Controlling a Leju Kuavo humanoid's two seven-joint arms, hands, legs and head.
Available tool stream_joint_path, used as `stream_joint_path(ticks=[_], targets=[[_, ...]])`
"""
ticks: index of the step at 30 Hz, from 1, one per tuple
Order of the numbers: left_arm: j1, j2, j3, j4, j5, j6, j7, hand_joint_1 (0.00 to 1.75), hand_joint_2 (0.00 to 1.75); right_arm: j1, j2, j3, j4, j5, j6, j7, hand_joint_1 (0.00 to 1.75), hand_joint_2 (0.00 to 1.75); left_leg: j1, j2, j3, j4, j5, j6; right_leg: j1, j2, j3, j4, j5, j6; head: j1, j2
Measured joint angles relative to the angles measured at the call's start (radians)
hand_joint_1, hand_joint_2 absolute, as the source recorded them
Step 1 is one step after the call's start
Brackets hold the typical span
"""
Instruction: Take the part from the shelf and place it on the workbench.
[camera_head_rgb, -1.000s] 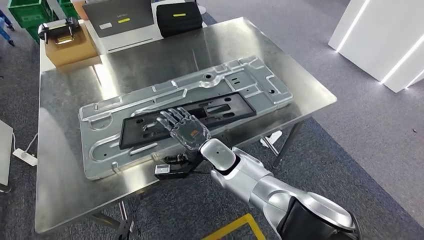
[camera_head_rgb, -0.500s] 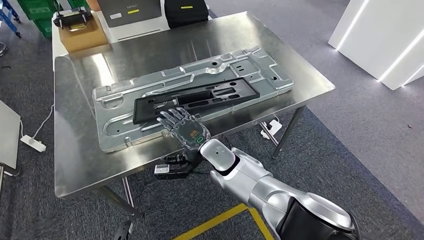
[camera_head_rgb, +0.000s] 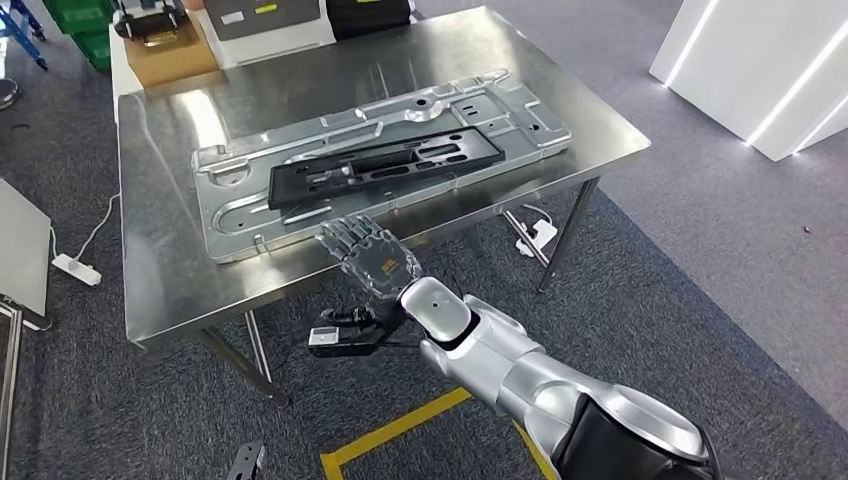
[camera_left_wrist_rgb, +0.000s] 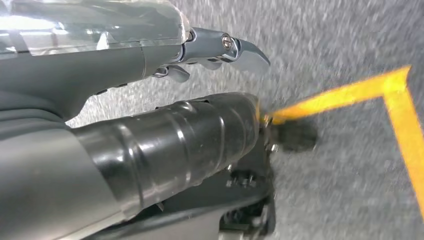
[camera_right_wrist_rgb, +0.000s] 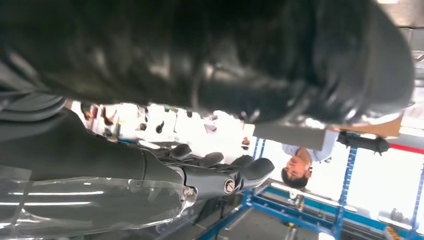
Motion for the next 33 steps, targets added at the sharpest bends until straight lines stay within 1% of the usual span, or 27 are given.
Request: stream_joint_path(ticks=[1,3,4,5,6,7,8,10,11,12,14,15,16,17,18,19,20,21,22,23,24,26,27,29,30,31,33], targets=[[0.004,0.000,0.000,0.000,0.003,0.000,0.000,0.00,0.00,0.001,-0.001,0.000,0.001,-0.008,0.000,0.001,0.00,0.00,0.001,-0.001,-0.015,0.033,-0.041,-0.004,-0.003,-0.002,-0.012,-0.003,0.014,-0.008,0.000,0.000],[0.009,0.000,0.000,0.000,0.010,0.000,0.000,0.00,0.00,0.002,-0.004,0.000,0.003,-0.021,-0.001,0.003,0.00,0.00,0.003,-0.001,-0.050,0.154,-0.147,-0.010,-0.003,-0.003,-0.042,-0.003,0.040,-0.017,0.000,0.000],[0.010,0.000,0.000,0.000,0.012,0.001,-0.001,0.00,0.00,0.003,-0.007,0.000,0.005,-0.028,-0.001,0.004,0.00,0.00,0.003,-0.001,-0.063,0.220,-0.178,-0.013,-0.002,-0.003,-0.058,-0.001,0.052,-0.017,-0.001,0.000],[0.012,0.000,0.000,0.000,0.015,0.001,-0.002,0.00,0.00,0.007,-0.011,0.000,0.007,-0.035,-0.002,0.004,0.00,0.00,0.003,-0.001,-0.065,0.267,-0.183,-0.016,-0.002,-0.003,-0.075,0.001,0.064,-0.016,0.000,0.000],[0.014,0.000,0.000,0.000,0.019,0.002,-0.003,0.00,0.00,0.011,-0.017,0.000,0.010,-0.045,-0.002,0.005,0.00,0.00,0.004,0.000,-0.052,0.286,-0.166,-0.017,-0.003,-0.004,-0.092,0.004,0.075,-0.014,-0.001,0.000],[0.016,0.001,0.000,0.000,0.023,0.003,-0.004,0.00,0.00,0.016,-0.024,-0.001,0.013,-0.057,-0.004,0.005,0.00,0.00,0.005,0.000,-0.022,0.269,-0.138,-0.018,-0.004,-0.004,-0.110,0.009,0.085,-0.011,-0.001,0.000],[0.017,0.001,0.000,0.000,0.027,0.004,-0.007,0.00,0.00,0.021,-0.030,-0.004,0.015,-0.073,-0.008,0.005,0.00,0.00,0.006,0.000,0.026,0.221,-0.116,-0.019,-0.006,-0.004,-0.127,0.016,0.094,-0.006,-0.001,0.000],[0.019,0.001,0.000,0.000,0.037,0.008,-0.015,0.00,0.00,0.035,-0.044,-0.022,0.017,-0.120,-0.019,0.001,0.00,0.00,0.004,-0.002,0.133,0.083,-0.126,-0.014,-0.005,-0.004,-0.153,0.032,0.107,0.004,0.000,0.000],[0.021,0.000,0.000,0.000,0.042,0.012,-0.019,0.00,0.00,0.045,-0.052,-0.040,0.017,-0.149,-0.024,-0.003,0.00,0.00,0.003,-0.004,0.168,0.032,-0.142,-0.010,-0.004,-0.005,-0.159,0.037,0.113,0.010,0.000,0.000],[0.024,0.000,0.000,0.000,0.049,0.016,-0.024,0.00,0.00,0.057,-0.060,-0.062,0.017,-0.178,-0.028,-0.009,0.00,0.00,-0.001,-0.006,0.183,0.006,-0.154,-0.004,-0.004,-0.006,-0.162,0.039,0.121,0.015,0.000,0.000],[0.034,-0.004,0.000,0.000,0.059,0.020,-0.029,0.00,0.00,0.085,-0.079,-0.110,0.016,-0.223,-0.032,-0.024,0.00,0.00,0.000,-0.005,0.173,-0.003,-0.142,0.013,-0.005,-0.006,-0.167,0.040,0.130,0.029,0.000,0.000],[0.037,-0.006,0.001,0.000,0.063,0.021,-0.031,0.00,0.00,0.097,-0.090,-0.132,0.016,-0.237,-0.034,-0.031,0.00,0.00,0.002,-0.003,0.163,-0.004,-0.131,0.024,-0.006,-0.003,-0.176,0.051,0.113,0.035,0.000,0.000],[0.040,-0.008,0.001,0.000,0.066,0.021,-0.032,0.00,0.00,0.107,-0.101,-0.150,0.016,-0.246,-0.035,-0.036,0.00,0.00,0.003,-0.001,0.151,-0.007,-0.118,0.033,-0.008,-0.001,-0.188,0.078,0.078,0.041,0.001,0.000],[0.042,-0.009,0.001,0.000,0.067,0.021,-0.034,0.00,0.00,0.115,-0.110,-0.163,0.016,-0.251,-0.036,-0.039,0.00,0.00,0.004,0.001,0.138,-0.007,-0.105,0.040,-0.011,0.001,-0.204,0.125,0.027,0.046,0.001,0.000],[0.043,-0.010,0.001,0.000,0.068,0.021,-0.034,0.00,0.00,0.122,-0.116,-0.174,0.016,-0.256,-0.036,-0.039,0.00,0.00,0.003,0.002,0.122,-0.007,-0.093,0.045,-0.012,0.002,-0.221,0.188,-0.025,0.051,0.001,0.000],[0.044,-0.010,0.001,0.000,0.071,0.021,-0.035,0.00,0.00,0.128,-0.121,-0.182,0.016,-0.263,-0.033,-0.040,0.00,0.00,0.002,0.003,0.106,-0.006,-0.080,0.045,-0.014,0.002,-0.234,0.254,-0.061,0.056,0.001,0.000],[0.044,-0.010,0.001,0.000,0.076,0.022,-0.035,0.00,0.00,0.135,-0.125,-0.191,0.016,-0.275,-0.027,-0.040,0.00,0.00,0.002,0.004,0.091,-0.005,-0.069,0.045,-0.016,0.002,-0.238,0.304,-0.073,0.059,0.001,0.000],[0.045,-0.010,0.002,0.000,0.084,0.022,-0.035,0.00,0.00,0.141,-0.128,-0.202,0.016,-0.292,-0.017,-0.041,0.00,0.00,0.002,0.005,0.075,-0.003,-0.058,0.044,-0.018,0.002,-0.228,0.327,-0.062,0.061,0.001,0.000],[0.045,-0.010,0.005,0.000,0.094,0.023,-0.034,0.00,0.00,0.148,-0.132,-0.216,0.017,-0.314,-0.004,-0.044,0.00,0.00,0.001,0.005,0.060,-0.001,-0.048,0.042,-0.019,0.002,-0.202,0.315,-0.037,0.062,0.001,0.000],[0.045,-0.010,0.009,0.000,0.106,0.024,-0.034,0.00,0.00,0.154,-0.136,-0.235,0.019,-0.342,0.009,-0.048,0.00,0.00,0.001,0.005,0.046,0.000,-0.038,0.039,-0.021,0.002,-0.156,0.268,-0.013,0.060,0.001,0.000],[0.046,-0.010,0.015,0.000,0.118,0.025,-0.034,0.00,0.00,0.161,-0.141,-0.259,0.021,-0.373,0.020,-0.052,0.00,0.00,0.000,0.004,0.034,0.003,-0.029,0.035,-0.020,0.002,-0.097,0.195,-0.008,0.056,0.001,0.000],[0.051,-0.010,0.026,0.000,0.136,0.025,-0.035,0.00,0.00,0.175,-0.156,-0.314,0.025,-0.432,0.031,-0.063,0.00,0.00,-0.001,0.002,0.022,0.005,-0.012,0.024,-0.015,0.002,-0.004,0.061,-0.029,0.045,0.000,0.000],[0.054,-0.010,0.030,0.000,0.141,0.024,-0.036,0.00,0.00,0.184,-0.165,-0.337,0.026,-0.451,0.033,-0.067,0.00,0.00,-0.001,0.002,0.019,0.003,-0.003,0.018,-0.012,0.002,0.016,0.026,-0.040,0.039,0.000,0.000],[0.063,-0.010,0.037,0.001,0.145,0.024,-0.037,0.00,0.00,0.202,-0.183,-0.374,0.031,-0.469,0.035,-0.074,0.00,0.00,0.002,0.002,0.017,-0.003,0.011,0.005,-0.010,0.000,0.010,0.012,-0.028,0.025,0.000,0.000],[0.068,-0.010,0.040,0.001,0.146,0.024,-0.037,0.00,0.00,0.209,-0.190,-0.387,0.034,-0.471,0.036,-0.075,0.00,0.00,0.003,0.001,0.010,0.004,0.002,-0.001,-0.012,-0.001,0.003,0.009,-0.017,0.015,0.000,0.000],[0.071,-0.010,0.044,0.001,0.148,0.024,-0.037,0.00,0.00,0.214,-0.194,-0.398,0.036,-0.472,0.036,-0.076,0.00,0.00,0.004,0.001,-0.002,0.027,-0.027,-0.005,-0.014,-0.001,-0.007,0.005,-0.004,0.006,-0.001,0.000],[0.074,-0.010,0.048,0.001,0.150,0.024,-0.038,0.00,0.00,0.223,-0.196,-0.416,0.038,-0.473,0.037,-0.075,0.00,0.00,0.006,0.000,-0.039,0.133,-0.121,-0.010,-0.015,0.000,-0.032,0.003,0.018,-0.005,-0.003,0.000]])
